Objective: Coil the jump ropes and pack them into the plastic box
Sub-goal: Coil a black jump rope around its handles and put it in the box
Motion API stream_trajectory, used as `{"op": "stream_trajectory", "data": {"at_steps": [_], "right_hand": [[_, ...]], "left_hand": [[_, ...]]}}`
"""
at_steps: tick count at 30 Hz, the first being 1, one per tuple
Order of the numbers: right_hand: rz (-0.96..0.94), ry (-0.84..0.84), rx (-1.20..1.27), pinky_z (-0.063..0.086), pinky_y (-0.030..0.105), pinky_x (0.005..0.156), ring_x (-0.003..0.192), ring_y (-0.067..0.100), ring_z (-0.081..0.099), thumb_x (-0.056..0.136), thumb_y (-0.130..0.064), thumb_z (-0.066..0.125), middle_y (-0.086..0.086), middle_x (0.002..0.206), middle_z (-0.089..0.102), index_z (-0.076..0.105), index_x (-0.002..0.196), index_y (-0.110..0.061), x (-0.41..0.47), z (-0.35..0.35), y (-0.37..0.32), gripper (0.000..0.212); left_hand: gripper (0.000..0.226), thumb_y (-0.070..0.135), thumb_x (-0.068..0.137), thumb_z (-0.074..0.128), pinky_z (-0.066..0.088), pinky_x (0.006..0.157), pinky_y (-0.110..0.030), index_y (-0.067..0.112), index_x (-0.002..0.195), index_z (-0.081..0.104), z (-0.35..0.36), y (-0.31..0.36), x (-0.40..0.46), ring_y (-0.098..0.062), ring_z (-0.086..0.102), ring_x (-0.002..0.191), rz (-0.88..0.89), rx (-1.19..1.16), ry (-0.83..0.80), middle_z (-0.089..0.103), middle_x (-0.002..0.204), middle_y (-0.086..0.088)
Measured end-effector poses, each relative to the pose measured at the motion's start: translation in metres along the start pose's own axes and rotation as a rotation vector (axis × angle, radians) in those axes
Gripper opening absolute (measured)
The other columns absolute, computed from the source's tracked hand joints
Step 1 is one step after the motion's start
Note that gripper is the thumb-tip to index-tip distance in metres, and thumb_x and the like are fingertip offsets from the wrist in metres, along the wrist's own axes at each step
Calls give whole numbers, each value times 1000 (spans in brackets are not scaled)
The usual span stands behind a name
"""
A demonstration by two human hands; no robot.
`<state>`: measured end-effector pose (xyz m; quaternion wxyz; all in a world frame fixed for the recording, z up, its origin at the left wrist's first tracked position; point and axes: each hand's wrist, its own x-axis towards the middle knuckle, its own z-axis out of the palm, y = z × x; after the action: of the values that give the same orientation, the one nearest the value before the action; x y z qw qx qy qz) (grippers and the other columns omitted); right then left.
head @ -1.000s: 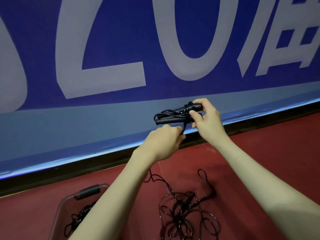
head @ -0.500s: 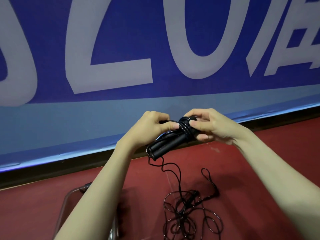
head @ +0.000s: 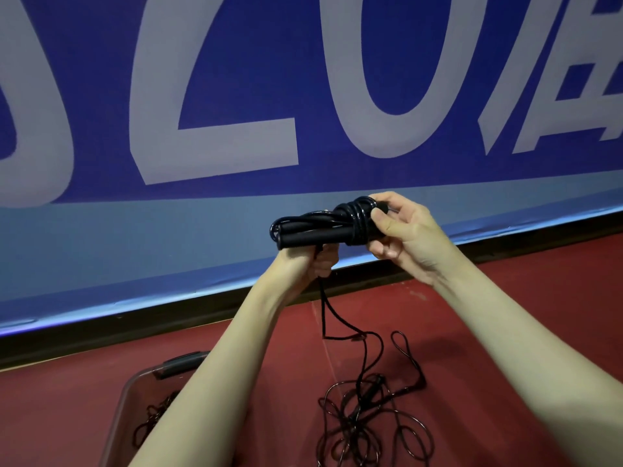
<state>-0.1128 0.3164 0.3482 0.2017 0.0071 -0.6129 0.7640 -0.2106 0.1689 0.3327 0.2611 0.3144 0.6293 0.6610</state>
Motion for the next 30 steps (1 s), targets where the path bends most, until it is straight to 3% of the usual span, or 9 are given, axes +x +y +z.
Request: {"op": "stream_trajectory", "data": {"at_steps": [6, 9, 12, 14, 16, 19, 22, 25, 30], "right_hand": [[-132, 378, 66, 34, 21, 43, 45, 14, 49, 99, -1, 50, 0, 79, 60, 53, 95, -14, 11, -4, -6, 13], [-166, 462, -100, 36, 22, 44, 45, 12, 49, 99, -2, 50, 2, 81, 59, 52, 99, -13, 11, -14, 0, 11], [-221, 477, -375, 43, 24, 47, 47, 16, 51, 98, -5, 53, 1, 88, 57, 52, 99, -21, 10, -25, 5, 16], [-269, 438, -603, 48, 31, 54, 50, 19, 55, 97, -8, 55, -7, 87, 58, 52, 100, -26, 8, -29, 6, 19], [-297, 371, -747, 50, 26, 59, 54, 17, 58, 96, -8, 55, -11, 85, 59, 51, 102, -28, 5, -27, 7, 22], [-291, 220, -916, 39, 7, 58, 60, -1, 56, 96, -6, 54, -12, 79, 57, 54, 108, -22, 3, -16, 7, 20], [-233, 106, -1018, 39, 11, 57, 55, -1, 52, 95, -9, 55, -7, 81, 58, 53, 105, -22, 6, -12, 3, 16], [-84, -25, -838, 42, 22, 51, 48, 12, 46, 95, -7, 56, 2, 86, 59, 55, 100, -19, 6, -13, -2, 13], [112, -187, -502, 33, 16, 41, 45, 10, 42, 98, -4, 53, 7, 80, 50, 57, 101, -13, -1, -17, -6, 11]], "left_hand": [[44, 36, 105, 31, 19, 40, -17, 15, 72, 50, 25, -7, -1, -5, 21, 42, -152, 75, -19, 29, 50, 10], [44, 35, 104, 35, 29, 45, -23, 10, 80, 63, 40, -5, -7, -9, 33, 45, -79, 499, -11, 38, 53, 7], [41, 32, 104, 38, 40, 58, -23, 7, 90, 68, 47, 1, -9, -14, 53, 64, 28, 799, -11, 55, 70, 1], [40, 31, 103, 41, 37, 50, -18, 6, 87, 68, 45, 9, -10, -5, 50, 52, 90, 859, -1, 52, 62, 2], [38, 30, 101, 44, 30, 46, -19, 8, 81, 67, 40, 16, -9, -4, 43, 43, 148, 898, 27, 44, 53, 6], [31, 36, 99, 48, 31, 55, -30, 20, 77, 63, 26, 22, -6, -14, 46, 55, 190, 1029, 100, 47, 59, 4], [25, 42, 96, 51, 39, 59, -35, 25, 80, 57, 8, 26, -6, -24, 54, 70, 238, 1198, 186, 56, 69, 2], [22, 42, 91, 59, 44, 63, -35, 22, 81, 57, -9, 26, -6, -20, 56, 71, 282, 1131, 178, 59, 72, 6], [18, 30, 88, 64, 38, 64, -30, 22, 74, 56, -22, 13, -8, -10, 44, 63, 275, 804, -16, 56, 66, 12]]}}
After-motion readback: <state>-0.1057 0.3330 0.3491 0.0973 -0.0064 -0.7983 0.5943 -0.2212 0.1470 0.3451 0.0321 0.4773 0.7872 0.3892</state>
